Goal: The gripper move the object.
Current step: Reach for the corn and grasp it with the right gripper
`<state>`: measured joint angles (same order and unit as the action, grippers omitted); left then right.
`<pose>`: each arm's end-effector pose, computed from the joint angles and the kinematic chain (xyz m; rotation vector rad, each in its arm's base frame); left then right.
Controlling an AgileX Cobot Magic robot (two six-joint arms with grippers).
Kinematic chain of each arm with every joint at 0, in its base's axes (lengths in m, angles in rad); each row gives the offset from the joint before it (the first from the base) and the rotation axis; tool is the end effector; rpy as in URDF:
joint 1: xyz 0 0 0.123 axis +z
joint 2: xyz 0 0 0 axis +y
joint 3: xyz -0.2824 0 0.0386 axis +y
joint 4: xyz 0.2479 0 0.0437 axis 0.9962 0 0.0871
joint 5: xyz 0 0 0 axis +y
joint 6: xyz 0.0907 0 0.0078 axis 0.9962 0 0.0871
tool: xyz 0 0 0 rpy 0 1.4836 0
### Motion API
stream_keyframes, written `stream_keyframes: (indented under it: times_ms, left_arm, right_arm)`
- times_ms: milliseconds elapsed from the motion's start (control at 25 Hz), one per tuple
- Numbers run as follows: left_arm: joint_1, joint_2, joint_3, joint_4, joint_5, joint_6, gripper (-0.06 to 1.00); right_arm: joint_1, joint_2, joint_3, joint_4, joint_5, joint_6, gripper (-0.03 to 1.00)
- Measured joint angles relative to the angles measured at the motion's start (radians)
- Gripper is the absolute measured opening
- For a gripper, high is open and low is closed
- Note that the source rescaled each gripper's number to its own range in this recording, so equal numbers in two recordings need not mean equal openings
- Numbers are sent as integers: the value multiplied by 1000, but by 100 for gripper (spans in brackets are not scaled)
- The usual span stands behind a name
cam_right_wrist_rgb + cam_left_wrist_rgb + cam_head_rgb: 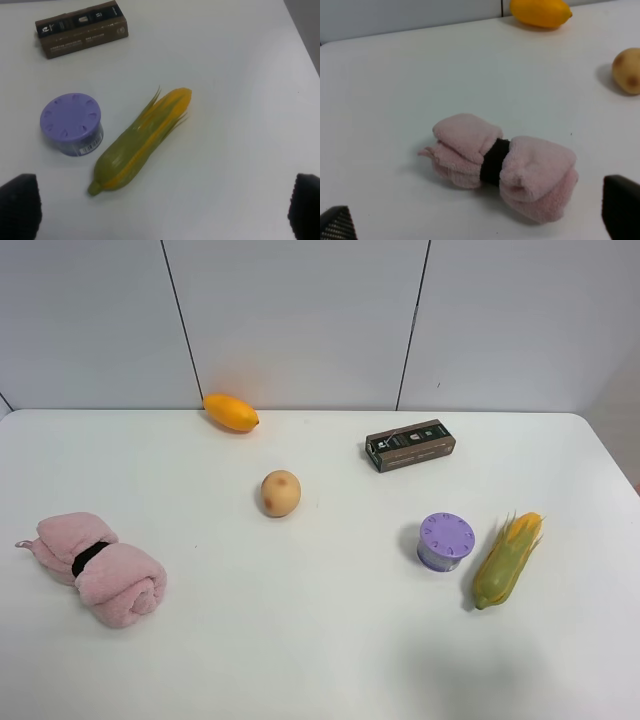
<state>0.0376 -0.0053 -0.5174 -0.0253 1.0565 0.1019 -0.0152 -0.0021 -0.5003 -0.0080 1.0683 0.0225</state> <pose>-0.0075 -0.0023 0.2823 0.0663 2.0165 0.0585 -0.0055 -0.0006 0.2766 0.0390 2.0491 -0.0050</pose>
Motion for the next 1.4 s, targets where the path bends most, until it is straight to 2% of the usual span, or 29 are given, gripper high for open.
stream_keyframes:
  times_ms: [680,1400]
  left_arm:
    - [0,0,0,0,0,0,100]
    - [0,0,0,0,0,0,100]
  right_arm:
    - [0,0,0,-1,0,2,100]
    - [0,44,-23,8,6,130,100]
